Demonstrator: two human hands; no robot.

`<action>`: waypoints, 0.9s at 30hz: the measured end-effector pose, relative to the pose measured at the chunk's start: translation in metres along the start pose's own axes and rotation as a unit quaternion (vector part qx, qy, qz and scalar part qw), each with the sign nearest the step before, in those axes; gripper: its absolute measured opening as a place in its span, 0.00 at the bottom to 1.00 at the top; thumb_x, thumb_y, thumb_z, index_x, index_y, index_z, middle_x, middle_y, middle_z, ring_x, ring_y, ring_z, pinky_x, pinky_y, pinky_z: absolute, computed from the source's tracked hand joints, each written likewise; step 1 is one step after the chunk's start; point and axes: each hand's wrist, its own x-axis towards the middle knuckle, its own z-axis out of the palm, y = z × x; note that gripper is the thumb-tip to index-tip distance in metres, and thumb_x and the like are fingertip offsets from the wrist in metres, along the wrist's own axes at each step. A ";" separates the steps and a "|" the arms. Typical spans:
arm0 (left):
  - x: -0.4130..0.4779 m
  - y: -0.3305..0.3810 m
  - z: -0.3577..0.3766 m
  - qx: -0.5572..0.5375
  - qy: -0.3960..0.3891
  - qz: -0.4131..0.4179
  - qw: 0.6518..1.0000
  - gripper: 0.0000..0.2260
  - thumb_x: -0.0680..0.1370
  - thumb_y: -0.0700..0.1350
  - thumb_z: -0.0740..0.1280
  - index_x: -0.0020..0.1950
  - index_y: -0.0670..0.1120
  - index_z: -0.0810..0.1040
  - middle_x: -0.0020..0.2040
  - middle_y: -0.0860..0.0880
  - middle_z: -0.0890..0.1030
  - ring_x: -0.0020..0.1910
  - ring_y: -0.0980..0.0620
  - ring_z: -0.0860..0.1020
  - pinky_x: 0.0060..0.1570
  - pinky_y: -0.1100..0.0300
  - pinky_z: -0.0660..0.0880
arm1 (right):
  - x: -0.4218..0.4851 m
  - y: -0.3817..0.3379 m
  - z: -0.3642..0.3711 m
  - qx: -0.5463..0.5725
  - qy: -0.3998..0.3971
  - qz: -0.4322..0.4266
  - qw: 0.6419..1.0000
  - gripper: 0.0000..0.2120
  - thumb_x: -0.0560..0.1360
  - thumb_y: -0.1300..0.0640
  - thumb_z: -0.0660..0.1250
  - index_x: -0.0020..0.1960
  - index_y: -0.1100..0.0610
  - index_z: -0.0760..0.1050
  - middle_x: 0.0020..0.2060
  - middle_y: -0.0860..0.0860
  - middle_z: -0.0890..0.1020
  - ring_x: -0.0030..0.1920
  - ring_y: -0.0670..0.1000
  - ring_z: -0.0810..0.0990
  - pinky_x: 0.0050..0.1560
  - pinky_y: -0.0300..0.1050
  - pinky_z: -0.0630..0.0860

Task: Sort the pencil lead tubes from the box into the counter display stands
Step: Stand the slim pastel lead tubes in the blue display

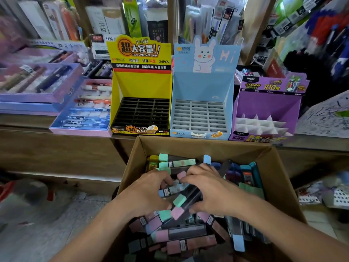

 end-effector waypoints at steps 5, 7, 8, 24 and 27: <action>0.001 -0.004 0.002 0.003 -0.010 0.004 1.000 0.27 0.65 0.49 0.81 0.61 0.61 0.76 0.54 0.62 0.72 0.55 0.60 0.73 0.49 0.67 0.74 | -0.003 0.002 0.000 0.016 0.008 -0.014 1.000 0.39 0.70 0.39 0.77 0.77 0.48 0.68 0.59 0.40 0.68 0.62 0.44 0.63 0.66 0.43 0.67; 0.000 -0.003 0.003 0.009 -0.013 0.003 1.000 0.28 0.65 0.49 0.81 0.60 0.62 0.75 0.54 0.63 0.71 0.56 0.58 0.73 0.49 0.64 0.78 | -0.005 0.002 -0.003 0.012 0.010 -0.028 0.999 0.36 0.71 0.41 0.76 0.75 0.48 0.70 0.60 0.40 0.69 0.62 0.43 0.63 0.66 0.42 0.67; 0.000 -0.002 0.003 0.015 -0.012 0.007 1.000 0.27 0.65 0.49 0.81 0.60 0.62 0.74 0.54 0.63 0.70 0.56 0.57 0.72 0.50 0.64 0.79 | -0.006 0.002 -0.004 0.006 0.010 -0.039 0.999 0.33 0.72 0.42 0.76 0.74 0.48 0.71 0.60 0.41 0.69 0.62 0.44 0.64 0.66 0.42 0.67; -0.008 0.006 0.002 -0.022 -0.035 0.046 0.998 0.17 0.63 0.64 0.73 0.48 0.62 0.75 0.42 0.63 0.78 0.41 0.68 0.76 0.37 0.70 0.74 | -0.011 -0.004 -0.007 -0.132 0.010 -0.107 0.985 0.16 0.79 0.46 0.64 0.62 0.54 0.77 0.57 0.48 0.74 0.62 0.53 0.70 0.67 0.52 0.70; -0.011 0.007 0.001 -0.015 -0.030 0.055 0.998 0.17 0.66 0.64 0.73 0.52 0.64 0.74 0.47 0.69 0.78 0.47 0.69 0.77 0.40 0.73 0.73 | -0.011 -0.004 -0.008 -0.147 0.004 -0.114 0.982 0.14 0.80 0.48 0.63 0.61 0.55 0.76 0.56 0.50 0.76 0.61 0.53 0.71 0.65 0.52 0.70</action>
